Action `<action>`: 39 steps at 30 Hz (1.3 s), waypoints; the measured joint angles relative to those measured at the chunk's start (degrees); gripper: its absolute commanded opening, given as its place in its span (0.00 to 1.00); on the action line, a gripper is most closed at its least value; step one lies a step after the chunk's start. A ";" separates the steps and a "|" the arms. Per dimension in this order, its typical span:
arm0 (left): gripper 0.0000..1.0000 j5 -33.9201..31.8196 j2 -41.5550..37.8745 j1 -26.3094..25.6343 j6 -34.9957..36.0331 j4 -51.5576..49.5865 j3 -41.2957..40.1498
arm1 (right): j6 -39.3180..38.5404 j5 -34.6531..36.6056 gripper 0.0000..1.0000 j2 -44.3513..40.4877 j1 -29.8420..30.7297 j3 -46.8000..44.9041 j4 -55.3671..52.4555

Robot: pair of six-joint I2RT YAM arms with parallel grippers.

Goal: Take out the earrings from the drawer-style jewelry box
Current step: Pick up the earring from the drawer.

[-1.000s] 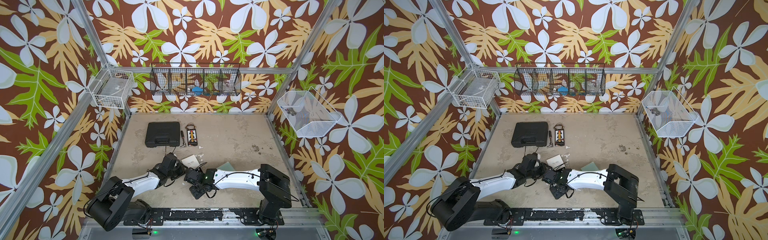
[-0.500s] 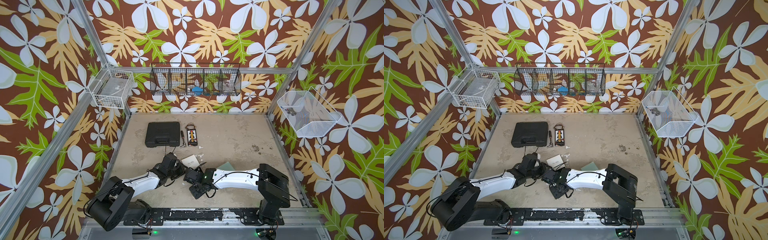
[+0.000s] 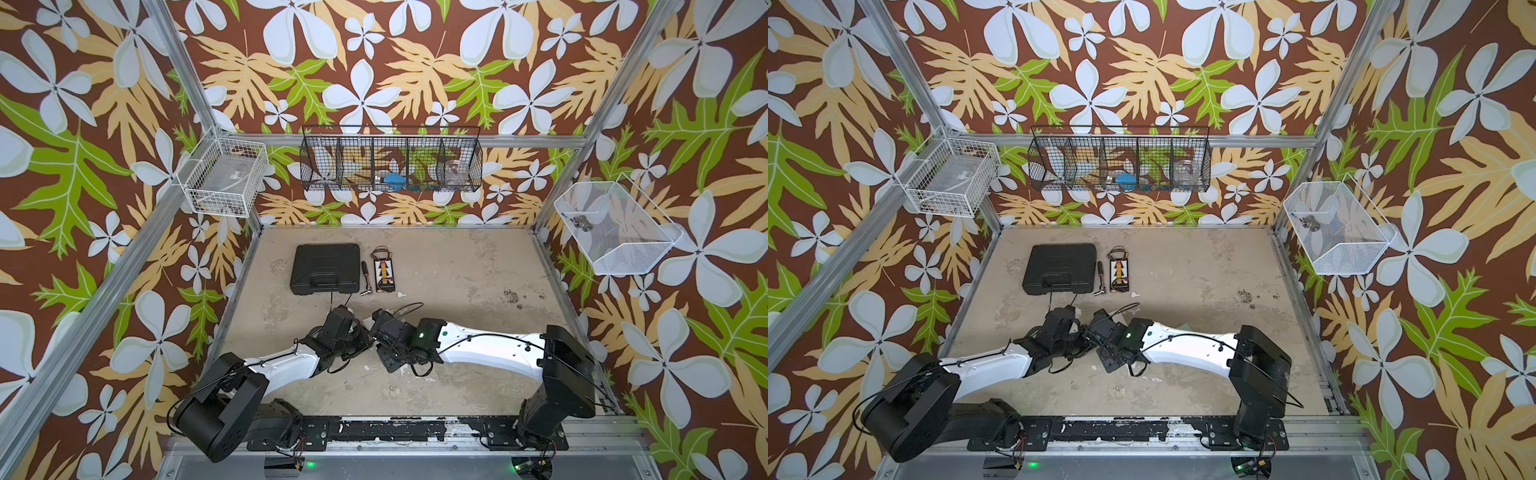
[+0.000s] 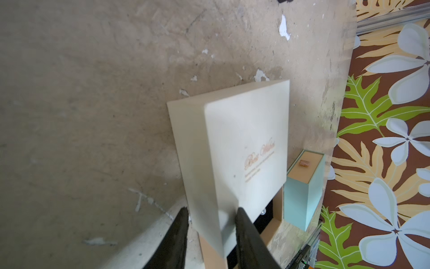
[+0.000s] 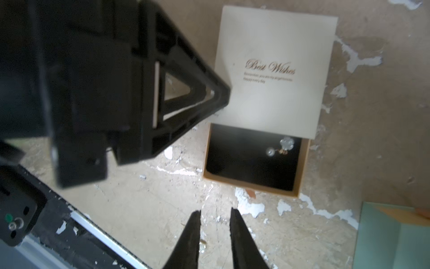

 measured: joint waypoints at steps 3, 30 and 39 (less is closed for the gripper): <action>0.36 0.00 -0.07 0.00 0.00 -0.13 0.00 | 0.04 0.46 0.26 1.84 -1.36 1.51 -0.55; 0.36 -0.02 -0.74 0.00 0.00 -0.22 -0.39 | 9.29 -1.51 0.28 9.81 -7.67 3.91 -2.84; 0.36 -0.02 -0.81 0.00 0.00 -0.22 -0.44 | 10.78 -2.16 0.26 11.10 -8.52 4.00 -2.34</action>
